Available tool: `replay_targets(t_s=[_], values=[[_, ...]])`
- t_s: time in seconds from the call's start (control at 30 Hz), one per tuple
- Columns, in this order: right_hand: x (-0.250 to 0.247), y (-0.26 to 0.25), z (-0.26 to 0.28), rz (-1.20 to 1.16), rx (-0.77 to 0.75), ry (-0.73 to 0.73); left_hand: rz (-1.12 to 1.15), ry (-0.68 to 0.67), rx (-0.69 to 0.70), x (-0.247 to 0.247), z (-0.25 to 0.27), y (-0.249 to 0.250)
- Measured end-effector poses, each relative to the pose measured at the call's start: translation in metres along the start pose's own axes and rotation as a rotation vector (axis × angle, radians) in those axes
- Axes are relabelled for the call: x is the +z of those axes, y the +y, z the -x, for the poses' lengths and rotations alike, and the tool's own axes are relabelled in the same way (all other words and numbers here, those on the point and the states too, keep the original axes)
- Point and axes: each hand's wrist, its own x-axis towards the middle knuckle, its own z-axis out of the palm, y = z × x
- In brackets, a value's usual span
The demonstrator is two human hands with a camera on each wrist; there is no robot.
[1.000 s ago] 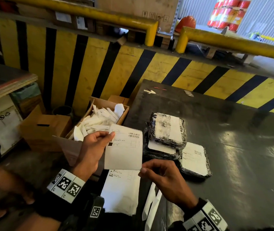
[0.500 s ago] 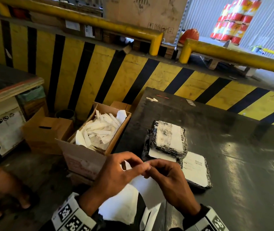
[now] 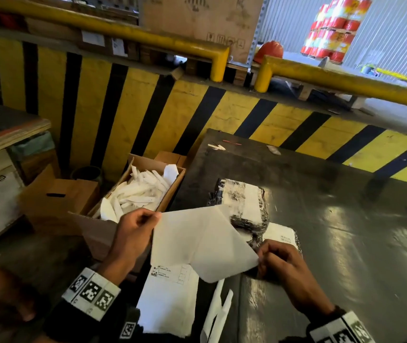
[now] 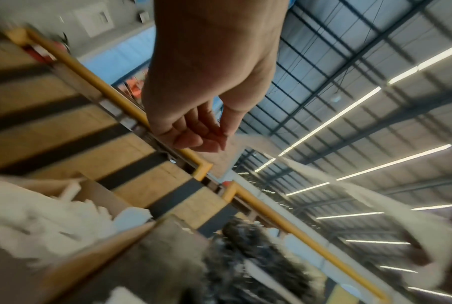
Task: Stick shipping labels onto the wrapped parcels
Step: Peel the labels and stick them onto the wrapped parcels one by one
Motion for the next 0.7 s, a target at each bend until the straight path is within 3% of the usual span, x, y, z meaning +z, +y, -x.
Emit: replay_targets(t_s=[0.2, 0.4, 0.5, 0.7], values=[[-0.038, 0.001, 0.005, -0.081, -0.046, 0.139, -0.033, 0.173, -0.163, -0.016, -0.038, -0.034], [-0.042, 0.019, 0.003, -0.187, 0.010, 0.224, 0.044, 0.152, -0.083, 0.003, -0.020, -0.021], [-0.031, 0.042, 0.000, -0.068, 0.111, 0.106, 0.067, 0.060, -0.037, 0.020, 0.005, -0.010], [0.007, 0.102, 0.000, 0.463, 0.358, -0.355, 0.109, -0.043, 0.055, 0.047, 0.047, 0.001]])
